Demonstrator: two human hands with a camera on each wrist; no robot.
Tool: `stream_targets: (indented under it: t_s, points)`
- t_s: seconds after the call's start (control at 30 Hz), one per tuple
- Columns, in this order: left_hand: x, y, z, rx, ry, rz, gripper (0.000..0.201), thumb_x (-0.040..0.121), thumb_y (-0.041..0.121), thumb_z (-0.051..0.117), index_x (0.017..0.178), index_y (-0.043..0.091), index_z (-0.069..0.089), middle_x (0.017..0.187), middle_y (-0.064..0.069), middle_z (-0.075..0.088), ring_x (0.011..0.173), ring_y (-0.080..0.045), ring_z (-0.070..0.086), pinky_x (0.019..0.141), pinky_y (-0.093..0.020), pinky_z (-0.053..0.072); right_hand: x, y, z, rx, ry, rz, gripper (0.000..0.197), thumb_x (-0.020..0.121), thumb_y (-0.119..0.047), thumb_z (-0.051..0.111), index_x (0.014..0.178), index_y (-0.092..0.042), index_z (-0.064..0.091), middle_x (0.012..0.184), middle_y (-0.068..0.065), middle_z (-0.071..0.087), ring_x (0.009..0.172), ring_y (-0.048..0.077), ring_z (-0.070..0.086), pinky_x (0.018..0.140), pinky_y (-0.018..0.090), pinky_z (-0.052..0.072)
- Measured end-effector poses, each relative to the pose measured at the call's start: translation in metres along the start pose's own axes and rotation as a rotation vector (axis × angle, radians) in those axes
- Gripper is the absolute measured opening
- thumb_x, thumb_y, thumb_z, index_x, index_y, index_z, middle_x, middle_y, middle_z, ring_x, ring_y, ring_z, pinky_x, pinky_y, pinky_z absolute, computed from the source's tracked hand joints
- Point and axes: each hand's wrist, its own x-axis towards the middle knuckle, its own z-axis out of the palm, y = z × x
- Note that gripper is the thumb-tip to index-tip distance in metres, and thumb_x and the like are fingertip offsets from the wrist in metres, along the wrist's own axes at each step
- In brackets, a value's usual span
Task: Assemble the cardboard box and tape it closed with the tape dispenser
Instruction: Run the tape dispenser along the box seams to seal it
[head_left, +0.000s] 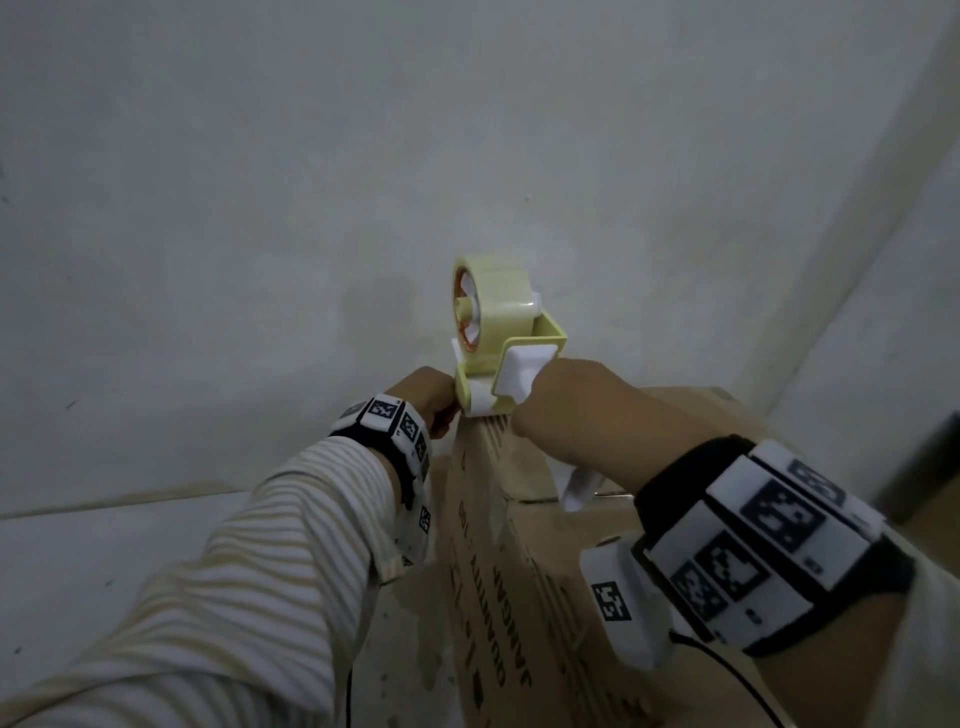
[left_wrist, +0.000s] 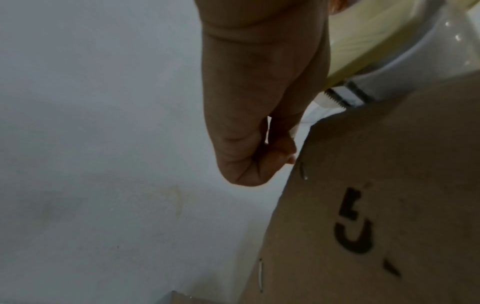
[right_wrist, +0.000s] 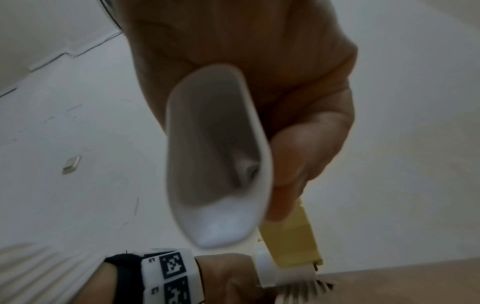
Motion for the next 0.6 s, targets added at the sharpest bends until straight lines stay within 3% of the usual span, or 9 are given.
stream_targets:
  t_s: [0.1,0.2,0.3,0.37,0.4,0.47,0.5,0.53,0.6]
  points:
    - [-0.002,-0.007,-0.002,0.099,-0.050,0.002,0.036,0.089,-0.003,0.043,0.055,0.008,0.040,0.054,-0.009,0.036,0.049,-0.015,0.029,0.047,-0.022,0.025,0.006,0.003,0.002,-0.027,0.012,-0.093,0.036,0.089,-0.014,0.063,0.123,-0.004,0.055,0.125,0.013,0.060,0.115,0.027,0.058,0.089,0.031,0.044]
    - [-0.002,-0.011,-0.006,0.168,-0.071,0.042,0.031,0.088,0.002,0.047,0.057,0.007,0.045,0.058,-0.011,0.043,0.051,-0.018,0.035,0.050,-0.025,0.031,0.002,-0.002,-0.001,0.048,0.031,-0.057,0.036,0.092,-0.013,0.061,0.125,-0.006,0.051,0.127,0.012,0.059,0.116,0.023,0.057,0.095,0.030,0.043]
    - [-0.006,-0.008,-0.008,0.256,-0.092,0.072,0.013,0.092,0.012,0.052,0.084,0.004,0.057,0.081,-0.010,0.057,0.063,-0.019,0.049,0.061,-0.029,0.043,0.001,-0.003,-0.001,0.125,0.059,-0.034,0.035,0.090,-0.013,0.063,0.123,-0.007,0.050,0.123,0.014,0.060,0.113,0.024,0.059,0.094,0.032,0.046]
    - [-0.011,-0.005,-0.009,0.474,-0.058,0.128,0.012,0.094,0.012,0.050,0.091,0.002,0.056,0.100,-0.014,0.061,0.079,-0.020,0.055,0.075,-0.033,0.045,-0.002,-0.003,-0.003,0.123,0.070,-0.030,0.036,0.090,-0.012,0.064,0.123,-0.006,0.050,0.122,0.014,0.061,0.110,0.024,0.060,0.092,0.031,0.047]
    - [-0.012,-0.004,-0.011,0.614,-0.025,0.170,0.018,0.094,0.017,0.053,0.097,0.000,0.057,0.115,-0.016,0.060,0.092,-0.023,0.056,0.083,-0.033,0.044,-0.002,-0.003,-0.003,0.127,0.065,-0.027,0.036,0.090,-0.012,0.064,0.123,-0.005,0.050,0.123,0.014,0.061,0.108,0.023,0.060,0.090,0.030,0.047]
    - [-0.007,-0.009,-0.014,0.726,0.071,0.179,0.061,0.085,0.033,0.064,0.131,-0.001,0.044,0.136,-0.013,0.047,0.121,-0.030,0.050,0.099,-0.035,0.043,-0.003,-0.001,-0.002,0.144,0.066,-0.044,0.035,0.090,-0.010,0.063,0.122,-0.005,0.050,0.121,0.012,0.061,0.098,0.021,0.058,0.082,0.028,0.045]
    - [-0.005,-0.012,-0.016,0.660,0.089,0.195,0.071,0.082,0.032,0.068,0.137,0.001,0.038,0.139,-0.013,0.046,0.126,-0.031,0.047,0.103,-0.037,0.042,-0.003,-0.001,-0.002,0.139,0.063,-0.046,0.033,0.089,-0.010,0.063,0.119,-0.006,0.051,0.117,0.012,0.063,0.095,0.021,0.058,0.080,0.029,0.045]
    - [-0.002,-0.014,-0.017,0.547,0.080,0.270,0.060,0.083,0.022,0.066,0.134,0.001,0.045,0.136,-0.013,0.050,0.124,-0.031,0.049,0.101,-0.036,0.042,-0.003,0.000,0.000,0.167,0.069,-0.049,0.028,0.090,-0.011,0.063,0.115,-0.007,0.052,0.111,0.011,0.064,0.094,0.022,0.059,0.080,0.031,0.046]
    - [-0.003,-0.020,-0.015,0.187,0.024,0.364,0.025,0.085,0.003,0.054,0.107,0.004,0.066,0.111,-0.012,0.064,0.109,-0.031,0.057,0.092,-0.034,0.045,-0.005,0.001,0.000,0.184,0.070,-0.056,0.017,0.092,-0.011,0.058,0.108,-0.006,0.054,0.099,0.008,0.065,0.089,0.022,0.056,0.073,0.030,0.045]
